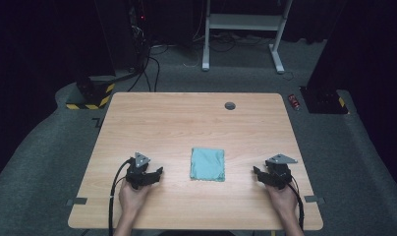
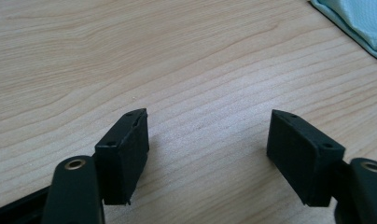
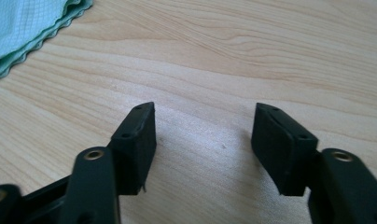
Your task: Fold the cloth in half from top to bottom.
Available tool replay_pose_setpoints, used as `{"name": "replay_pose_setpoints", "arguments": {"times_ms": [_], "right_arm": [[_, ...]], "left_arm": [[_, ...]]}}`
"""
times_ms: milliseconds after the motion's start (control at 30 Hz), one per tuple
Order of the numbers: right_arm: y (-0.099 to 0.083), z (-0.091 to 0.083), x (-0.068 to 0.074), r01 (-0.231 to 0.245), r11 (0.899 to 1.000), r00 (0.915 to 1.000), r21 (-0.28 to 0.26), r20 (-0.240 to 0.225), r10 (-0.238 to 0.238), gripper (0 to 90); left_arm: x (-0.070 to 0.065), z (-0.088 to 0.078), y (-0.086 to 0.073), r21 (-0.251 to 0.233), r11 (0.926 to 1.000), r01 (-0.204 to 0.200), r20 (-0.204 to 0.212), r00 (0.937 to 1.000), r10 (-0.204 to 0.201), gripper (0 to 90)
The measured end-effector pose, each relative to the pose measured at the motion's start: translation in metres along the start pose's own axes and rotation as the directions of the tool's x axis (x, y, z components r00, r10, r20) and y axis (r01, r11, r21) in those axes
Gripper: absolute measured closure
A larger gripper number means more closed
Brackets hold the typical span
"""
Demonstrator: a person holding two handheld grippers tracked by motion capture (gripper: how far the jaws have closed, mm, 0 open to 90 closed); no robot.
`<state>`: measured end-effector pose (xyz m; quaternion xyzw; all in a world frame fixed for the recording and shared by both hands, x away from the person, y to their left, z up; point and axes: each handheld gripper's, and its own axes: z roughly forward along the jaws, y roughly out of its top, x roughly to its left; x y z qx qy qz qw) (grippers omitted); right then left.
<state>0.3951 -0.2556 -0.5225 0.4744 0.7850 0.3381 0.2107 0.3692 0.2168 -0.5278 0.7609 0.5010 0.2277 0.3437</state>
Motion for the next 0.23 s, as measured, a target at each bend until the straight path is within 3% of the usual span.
{"name": "replay_pose_setpoints", "arguments": {"times_ms": [233], "right_arm": [[0.0,0.0002,0.0008,0.013,1.0,0.9999,0.0,-0.002,-0.013,37.9]], "left_arm": [[0.0,0.0,-0.0001,0.001,1.0,0.003,0.002,1.0,-0.003,28.7]]}}
